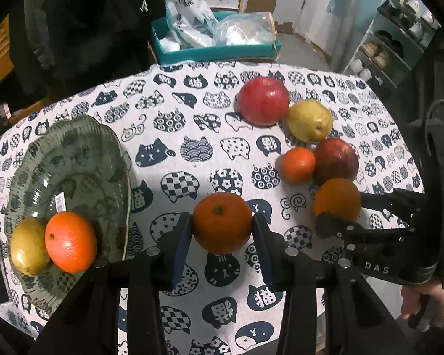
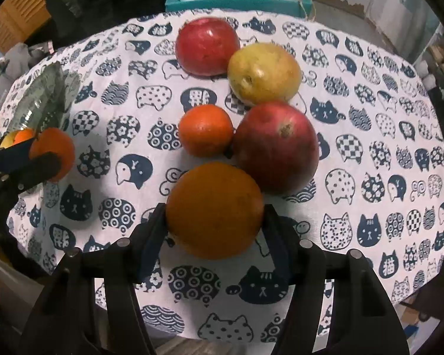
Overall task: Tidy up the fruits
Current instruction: 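Lift the tangerine with the left tool while the right tool grasps and lifts the large orange, then carry the tangerine with the left tool while the right tool carries the orange over the bowl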
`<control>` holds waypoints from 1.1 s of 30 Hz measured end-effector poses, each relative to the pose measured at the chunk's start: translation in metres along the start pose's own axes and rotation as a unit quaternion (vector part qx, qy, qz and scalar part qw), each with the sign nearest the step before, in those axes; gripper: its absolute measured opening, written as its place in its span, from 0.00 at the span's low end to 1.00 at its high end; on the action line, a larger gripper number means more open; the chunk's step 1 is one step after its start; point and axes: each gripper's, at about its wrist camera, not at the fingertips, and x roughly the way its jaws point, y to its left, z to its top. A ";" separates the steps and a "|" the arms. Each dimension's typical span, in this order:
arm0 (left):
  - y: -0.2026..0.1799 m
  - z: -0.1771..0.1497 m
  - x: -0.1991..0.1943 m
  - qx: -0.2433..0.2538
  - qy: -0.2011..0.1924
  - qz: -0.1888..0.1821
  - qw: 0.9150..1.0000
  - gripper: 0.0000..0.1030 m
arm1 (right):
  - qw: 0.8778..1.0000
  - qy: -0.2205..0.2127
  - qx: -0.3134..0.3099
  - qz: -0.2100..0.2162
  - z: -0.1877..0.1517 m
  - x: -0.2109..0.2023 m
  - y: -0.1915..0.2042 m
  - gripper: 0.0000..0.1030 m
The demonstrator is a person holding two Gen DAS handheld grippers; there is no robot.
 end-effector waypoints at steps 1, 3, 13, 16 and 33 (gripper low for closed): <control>0.000 0.001 -0.003 0.000 -0.004 0.001 1.000 0.41 | 1.000 -0.006 -0.002 -0.001 0.001 -0.003 0.001 0.62; -0.001 0.001 -0.008 0.001 -0.011 0.005 1.000 0.41 | 1.000 -0.015 -0.005 -0.004 0.003 -0.009 0.002 0.62; 0.000 0.009 -0.041 -0.004 -0.053 0.013 0.999 0.41 | 0.997 -0.076 -0.019 -0.014 0.014 -0.046 0.011 0.62; 0.001 0.012 -0.051 -0.006 -0.066 0.016 0.998 0.41 | 0.995 -0.098 -0.028 -0.023 0.016 -0.062 0.014 0.62; 0.020 0.022 -0.121 -0.026 -0.150 0.028 0.988 0.41 | 0.979 -0.195 -0.056 -0.008 0.035 -0.131 0.044 0.62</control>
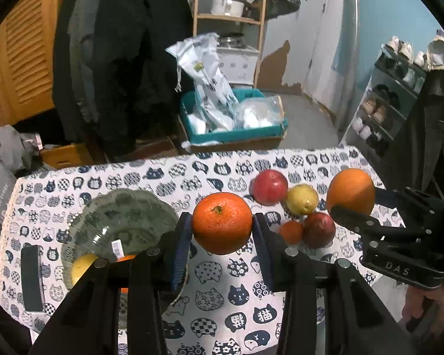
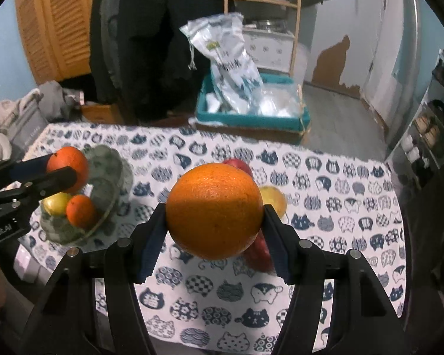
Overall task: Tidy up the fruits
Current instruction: 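Carry the tangerine with the left tool while the right tool carries the orange over the bowl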
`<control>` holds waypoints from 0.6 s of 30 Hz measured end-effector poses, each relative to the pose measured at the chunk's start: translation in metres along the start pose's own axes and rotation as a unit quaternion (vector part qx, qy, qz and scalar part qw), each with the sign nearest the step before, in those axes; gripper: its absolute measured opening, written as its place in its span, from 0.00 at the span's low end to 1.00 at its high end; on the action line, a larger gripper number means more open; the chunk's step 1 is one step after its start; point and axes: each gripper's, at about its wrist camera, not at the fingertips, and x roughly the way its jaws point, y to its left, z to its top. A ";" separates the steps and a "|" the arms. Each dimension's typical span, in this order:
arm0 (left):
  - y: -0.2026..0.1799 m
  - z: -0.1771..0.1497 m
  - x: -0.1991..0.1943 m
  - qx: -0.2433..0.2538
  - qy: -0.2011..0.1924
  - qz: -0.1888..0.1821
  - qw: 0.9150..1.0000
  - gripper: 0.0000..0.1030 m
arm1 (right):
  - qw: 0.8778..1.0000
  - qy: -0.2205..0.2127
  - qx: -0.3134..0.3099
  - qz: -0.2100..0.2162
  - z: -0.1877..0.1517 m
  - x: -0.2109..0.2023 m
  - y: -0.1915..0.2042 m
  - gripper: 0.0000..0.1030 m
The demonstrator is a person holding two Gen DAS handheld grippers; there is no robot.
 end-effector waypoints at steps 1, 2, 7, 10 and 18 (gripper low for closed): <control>0.003 0.002 -0.004 -0.003 -0.005 0.001 1.000 0.41 | 1.000 -0.005 -0.002 0.002 0.003 -0.003 0.002 0.62; 0.005 0.003 -0.007 -0.007 -0.009 0.001 1.000 0.41 | 1.000 -0.009 -0.003 0.004 0.006 -0.006 0.004 0.62; 0.015 0.006 -0.017 -0.015 -0.023 0.008 1.000 0.41 | 0.999 -0.027 -0.006 0.017 0.018 -0.018 0.015 0.62; 0.024 0.009 -0.022 -0.022 -0.031 0.011 0.999 0.41 | 0.999 -0.035 -0.010 0.026 0.024 -0.023 0.023 0.62; 0.047 0.012 -0.036 -0.035 -0.049 0.030 0.998 0.41 | 0.998 -0.044 -0.019 0.045 0.041 -0.021 0.046 0.62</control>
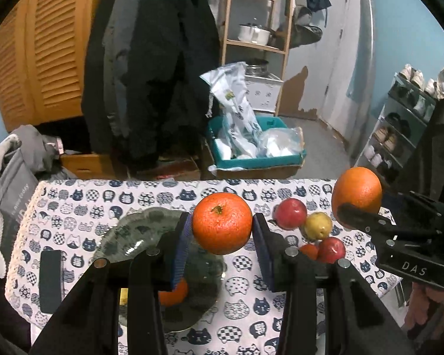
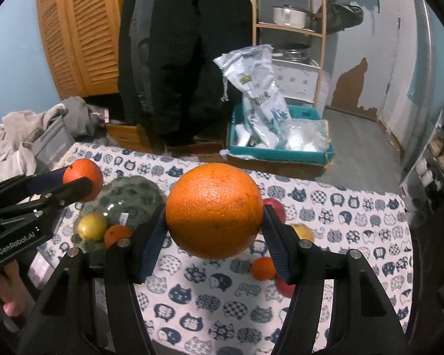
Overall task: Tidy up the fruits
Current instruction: 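Carry the tangerine with the left tool while the right tool carries the orange over the bowl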
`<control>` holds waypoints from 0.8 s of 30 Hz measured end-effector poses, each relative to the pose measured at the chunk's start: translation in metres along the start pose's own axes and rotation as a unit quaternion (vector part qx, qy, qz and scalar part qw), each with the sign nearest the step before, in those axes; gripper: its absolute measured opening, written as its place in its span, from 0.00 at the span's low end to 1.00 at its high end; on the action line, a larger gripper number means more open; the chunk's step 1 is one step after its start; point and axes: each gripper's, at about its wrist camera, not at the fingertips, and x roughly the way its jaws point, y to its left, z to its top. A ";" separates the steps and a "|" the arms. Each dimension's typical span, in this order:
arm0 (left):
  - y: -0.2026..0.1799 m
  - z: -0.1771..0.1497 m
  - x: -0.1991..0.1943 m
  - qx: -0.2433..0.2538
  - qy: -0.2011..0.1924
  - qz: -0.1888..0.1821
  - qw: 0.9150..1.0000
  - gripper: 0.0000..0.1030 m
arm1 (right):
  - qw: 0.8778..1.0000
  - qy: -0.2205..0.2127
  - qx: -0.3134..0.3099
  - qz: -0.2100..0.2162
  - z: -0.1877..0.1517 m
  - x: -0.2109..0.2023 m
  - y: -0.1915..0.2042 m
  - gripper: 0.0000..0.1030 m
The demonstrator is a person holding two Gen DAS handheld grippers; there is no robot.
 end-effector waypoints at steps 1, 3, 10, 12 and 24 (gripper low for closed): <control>0.003 0.001 -0.001 -0.002 -0.001 0.002 1.000 0.41 | 1.000 0.000 -0.002 0.003 0.002 0.002 0.004 0.62; 0.010 0.001 -0.002 -0.006 -0.003 0.008 1.000 0.41 | 1.000 0.000 -0.005 0.007 0.006 0.004 0.010 0.62; 0.042 -0.003 -0.003 -0.032 -0.002 0.026 0.999 0.41 | 0.999 0.005 -0.021 0.031 0.020 0.021 0.042 0.62; 0.052 -0.004 -0.003 -0.039 -0.001 0.031 0.999 0.41 | 0.999 0.010 -0.024 0.041 0.023 0.029 0.050 0.62; 0.104 -0.012 0.023 -0.076 0.033 0.059 0.995 0.41 | 0.995 0.053 -0.036 0.075 0.030 0.088 0.090 0.62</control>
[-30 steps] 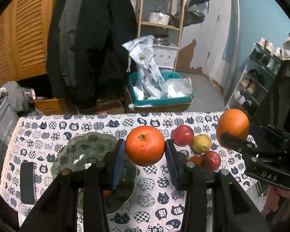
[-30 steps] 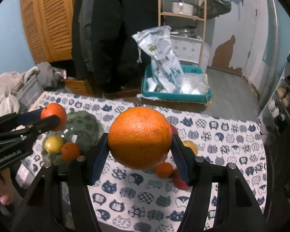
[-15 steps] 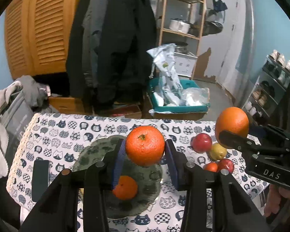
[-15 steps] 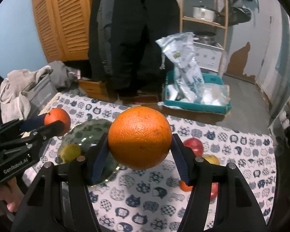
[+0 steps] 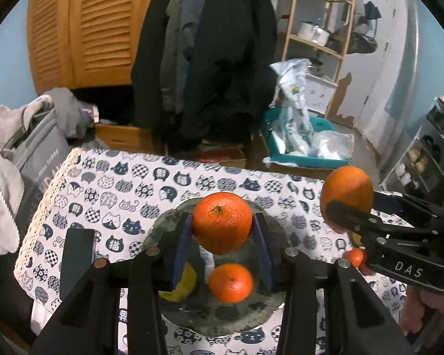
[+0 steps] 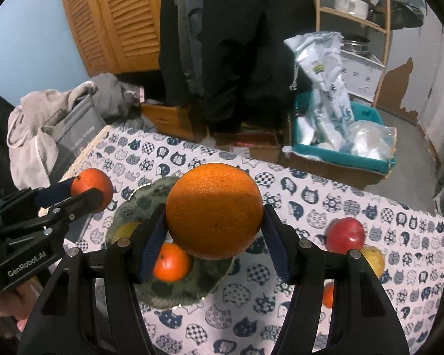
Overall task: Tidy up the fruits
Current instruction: 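Carry the tangerine with the left tool while the right tool carries the orange over the bowl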
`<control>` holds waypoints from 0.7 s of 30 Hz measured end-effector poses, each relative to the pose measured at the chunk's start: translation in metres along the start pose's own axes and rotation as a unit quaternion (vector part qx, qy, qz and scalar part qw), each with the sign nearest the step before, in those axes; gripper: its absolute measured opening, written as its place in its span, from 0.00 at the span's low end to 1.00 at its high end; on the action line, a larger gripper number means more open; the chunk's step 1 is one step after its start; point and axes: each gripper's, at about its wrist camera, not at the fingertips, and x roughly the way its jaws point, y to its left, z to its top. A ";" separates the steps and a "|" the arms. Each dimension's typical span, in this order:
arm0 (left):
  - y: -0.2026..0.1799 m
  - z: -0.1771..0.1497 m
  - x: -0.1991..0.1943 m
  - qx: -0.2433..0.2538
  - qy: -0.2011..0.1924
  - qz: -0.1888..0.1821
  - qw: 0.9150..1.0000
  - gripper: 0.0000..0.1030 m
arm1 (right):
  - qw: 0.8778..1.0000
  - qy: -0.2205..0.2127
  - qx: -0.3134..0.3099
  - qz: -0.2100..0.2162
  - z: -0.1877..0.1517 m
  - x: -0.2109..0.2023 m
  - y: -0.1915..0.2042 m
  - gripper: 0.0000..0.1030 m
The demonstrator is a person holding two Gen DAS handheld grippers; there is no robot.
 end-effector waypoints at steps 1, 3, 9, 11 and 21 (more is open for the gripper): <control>0.003 0.000 0.004 -0.002 0.004 0.003 1.000 0.41 | 1.000 0.004 -0.001 0.001 0.001 0.006 0.002 0.62; 0.008 -0.001 0.013 -0.005 0.014 0.007 1.000 0.41 | 1.000 0.013 -0.003 0.002 0.001 0.017 0.006 0.62; 0.022 -0.008 0.046 -0.015 0.051 0.021 0.998 0.41 | 0.999 0.041 -0.006 0.011 -0.001 0.050 0.012 0.62; 0.026 -0.011 0.057 -0.019 0.061 0.024 0.998 0.41 | 0.999 0.051 -0.004 0.012 -0.002 0.061 0.012 0.62; 0.044 -0.022 0.098 -0.049 0.108 0.026 0.993 0.41 | 0.995 0.094 0.012 0.015 -0.012 0.102 0.007 0.62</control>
